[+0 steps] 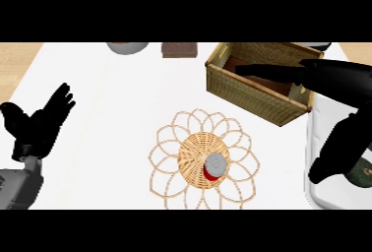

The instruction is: Pick the can from the placemat and place it in the basket

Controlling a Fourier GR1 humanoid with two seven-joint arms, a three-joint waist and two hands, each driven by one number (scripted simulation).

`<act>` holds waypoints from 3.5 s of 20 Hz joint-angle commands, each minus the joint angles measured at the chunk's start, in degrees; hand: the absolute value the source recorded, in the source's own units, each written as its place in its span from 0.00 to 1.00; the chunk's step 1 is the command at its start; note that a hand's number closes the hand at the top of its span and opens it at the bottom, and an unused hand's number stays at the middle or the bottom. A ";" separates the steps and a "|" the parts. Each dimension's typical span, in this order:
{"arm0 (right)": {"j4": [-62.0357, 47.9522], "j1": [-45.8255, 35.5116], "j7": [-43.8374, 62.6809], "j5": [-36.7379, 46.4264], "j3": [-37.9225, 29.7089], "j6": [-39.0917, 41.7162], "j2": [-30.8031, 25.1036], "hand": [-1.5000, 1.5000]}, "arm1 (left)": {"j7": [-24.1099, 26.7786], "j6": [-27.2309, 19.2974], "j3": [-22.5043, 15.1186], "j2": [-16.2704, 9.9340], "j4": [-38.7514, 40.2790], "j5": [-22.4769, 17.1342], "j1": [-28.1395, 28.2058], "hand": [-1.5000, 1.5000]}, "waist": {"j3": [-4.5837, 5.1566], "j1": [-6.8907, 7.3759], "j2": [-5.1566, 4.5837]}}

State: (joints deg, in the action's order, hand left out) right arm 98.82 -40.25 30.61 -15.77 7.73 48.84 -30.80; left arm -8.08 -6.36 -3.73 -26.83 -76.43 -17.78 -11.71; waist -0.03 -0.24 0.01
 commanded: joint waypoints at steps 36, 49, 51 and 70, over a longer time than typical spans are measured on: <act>-23.57 14.21 -38.89 48.21 7.96 -11.24 20.87 0.00 | -5.44 5.48 7.37 7.30 -5.90 9.15 1.60 0.50 | 0.02 0.48 0.00; -19.35 18.99 -39.03 56.41 10.68 -13.53 24.64 0.00 | -2.60 8.23 10.56 9.42 -1.99 11.34 0.58 0.50 | 0.03 0.33 -0.01; -21.08 19.56 -39.71 58.93 12.71 -15.19 25.53 0.00 | -4.48 8.09 10.64 9.27 -5.27 11.36 1.17 0.50 | 0.02 0.44 0.00; -19.63 25.09 -47.72 70.78 18.07 -19.39 24.84 1.00 | -5.92 9.38 12.85 10.72 -0.84 13.87 -3.47 0.50 | 0.03 0.11 -0.02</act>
State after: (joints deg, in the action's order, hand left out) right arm 78.77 -16.74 -16.36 53.25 24.84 28.70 -5.68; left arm -14.39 2.87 8.54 -16.31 -81.22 -4.66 -11.83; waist 0.05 0.11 0.28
